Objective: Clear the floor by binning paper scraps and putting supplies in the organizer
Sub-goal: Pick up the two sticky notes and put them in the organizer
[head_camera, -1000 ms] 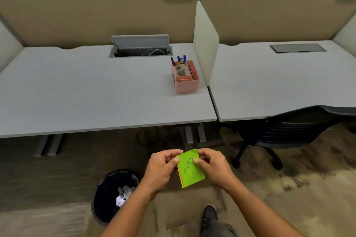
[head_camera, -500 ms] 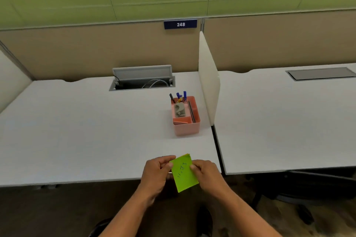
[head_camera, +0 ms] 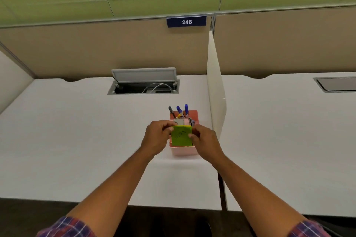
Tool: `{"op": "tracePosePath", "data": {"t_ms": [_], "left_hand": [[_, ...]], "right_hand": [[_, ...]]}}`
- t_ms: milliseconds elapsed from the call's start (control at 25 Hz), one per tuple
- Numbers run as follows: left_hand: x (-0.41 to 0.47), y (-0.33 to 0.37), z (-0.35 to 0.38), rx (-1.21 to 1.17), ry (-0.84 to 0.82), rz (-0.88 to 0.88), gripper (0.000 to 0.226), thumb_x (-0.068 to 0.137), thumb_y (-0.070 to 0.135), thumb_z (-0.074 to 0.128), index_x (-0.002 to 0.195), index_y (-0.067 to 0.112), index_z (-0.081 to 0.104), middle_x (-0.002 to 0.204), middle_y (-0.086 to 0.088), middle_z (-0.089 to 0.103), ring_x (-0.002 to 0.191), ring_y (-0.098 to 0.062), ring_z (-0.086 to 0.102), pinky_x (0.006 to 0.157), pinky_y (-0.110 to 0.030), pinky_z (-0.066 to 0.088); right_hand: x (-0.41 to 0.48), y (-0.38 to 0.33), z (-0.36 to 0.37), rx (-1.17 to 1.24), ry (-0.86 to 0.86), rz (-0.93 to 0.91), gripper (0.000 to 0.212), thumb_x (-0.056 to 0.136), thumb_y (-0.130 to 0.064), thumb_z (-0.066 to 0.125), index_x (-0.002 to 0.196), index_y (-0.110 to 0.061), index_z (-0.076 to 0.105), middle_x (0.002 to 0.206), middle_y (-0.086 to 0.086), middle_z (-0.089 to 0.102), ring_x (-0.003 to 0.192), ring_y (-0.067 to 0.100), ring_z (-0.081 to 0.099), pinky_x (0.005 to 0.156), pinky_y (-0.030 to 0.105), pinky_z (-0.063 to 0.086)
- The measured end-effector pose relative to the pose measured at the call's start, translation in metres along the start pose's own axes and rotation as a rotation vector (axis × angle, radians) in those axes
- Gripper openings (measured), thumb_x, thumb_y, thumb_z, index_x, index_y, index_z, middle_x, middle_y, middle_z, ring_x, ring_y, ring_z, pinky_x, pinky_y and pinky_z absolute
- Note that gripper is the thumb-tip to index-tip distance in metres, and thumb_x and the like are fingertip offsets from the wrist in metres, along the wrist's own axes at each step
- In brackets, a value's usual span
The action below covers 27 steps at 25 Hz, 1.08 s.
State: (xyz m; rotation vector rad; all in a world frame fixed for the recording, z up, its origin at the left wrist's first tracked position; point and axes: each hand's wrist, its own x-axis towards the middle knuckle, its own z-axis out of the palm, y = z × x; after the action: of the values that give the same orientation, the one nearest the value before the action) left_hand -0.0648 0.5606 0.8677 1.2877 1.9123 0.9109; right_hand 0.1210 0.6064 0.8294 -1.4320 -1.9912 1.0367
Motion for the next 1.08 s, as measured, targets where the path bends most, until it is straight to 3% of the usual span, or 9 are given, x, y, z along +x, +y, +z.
{"op": "tracePosePath", "data": {"t_ms": [160, 400, 560, 800, 1080], "left_hand": [[0.027, -0.006, -0.003, 0.08, 0.013, 0.016, 0.027, 0.102, 0.009, 0.061, 0.122, 0.016, 0.077, 0.115, -0.007, 0.078, 0.102, -0.024, 0.072, 0.094, -0.037, 0.061], [0.043, -0.04, 0.005, 0.219, -0.105, 0.031, 0.027, 0.101, 0.007, 0.062, 0.122, 0.013, 0.077, 0.122, -0.008, 0.077, 0.113, -0.022, 0.069, 0.097, -0.026, 0.053], [0.045, -0.061, 0.016, 0.285, -0.194, 0.012, 0.028, 0.102, 0.01, 0.061, 0.125, 0.015, 0.076, 0.126, -0.01, 0.074, 0.119, -0.025, 0.067, 0.102, -0.031, 0.054], [0.037, -0.082, 0.031, 0.447, -0.235, -0.044, 0.029, 0.103, 0.025, 0.061, 0.129, 0.023, 0.074, 0.123, -0.003, 0.076, 0.108, -0.024, 0.071, 0.093, -0.031, 0.057], [0.034, -0.082, 0.034, 0.54, -0.248, -0.05, 0.025, 0.1, 0.029, 0.066, 0.122, 0.021, 0.073, 0.114, -0.003, 0.075, 0.099, -0.023, 0.072, 0.086, -0.029, 0.056]], "right_hand": [[0.029, -0.002, 0.018, -0.122, 0.022, 0.018, 0.014, 0.102, -0.02, 0.06, 0.112, -0.015, 0.068, 0.104, 0.003, 0.07, 0.088, 0.016, 0.063, 0.074, 0.021, 0.052], [0.04, 0.019, 0.042, -0.27, -0.045, 0.11, 0.012, 0.101, -0.016, 0.056, 0.095, -0.015, 0.067, 0.091, 0.005, 0.071, 0.08, 0.017, 0.064, 0.066, 0.021, 0.052], [0.034, 0.032, 0.057, -0.313, -0.122, 0.172, 0.013, 0.1, -0.02, 0.059, 0.097, -0.015, 0.071, 0.094, 0.005, 0.073, 0.085, 0.019, 0.066, 0.08, 0.031, 0.06], [0.029, 0.032, 0.067, -0.302, -0.171, 0.203, 0.017, 0.102, -0.024, 0.058, 0.113, -0.018, 0.07, 0.119, 0.005, 0.073, 0.11, 0.023, 0.069, 0.1, 0.034, 0.056], [0.03, 0.025, 0.052, -0.334, -0.225, 0.194, 0.02, 0.099, -0.03, 0.065, 0.116, -0.019, 0.067, 0.12, 0.003, 0.07, 0.113, 0.022, 0.067, 0.103, 0.035, 0.053]]}}
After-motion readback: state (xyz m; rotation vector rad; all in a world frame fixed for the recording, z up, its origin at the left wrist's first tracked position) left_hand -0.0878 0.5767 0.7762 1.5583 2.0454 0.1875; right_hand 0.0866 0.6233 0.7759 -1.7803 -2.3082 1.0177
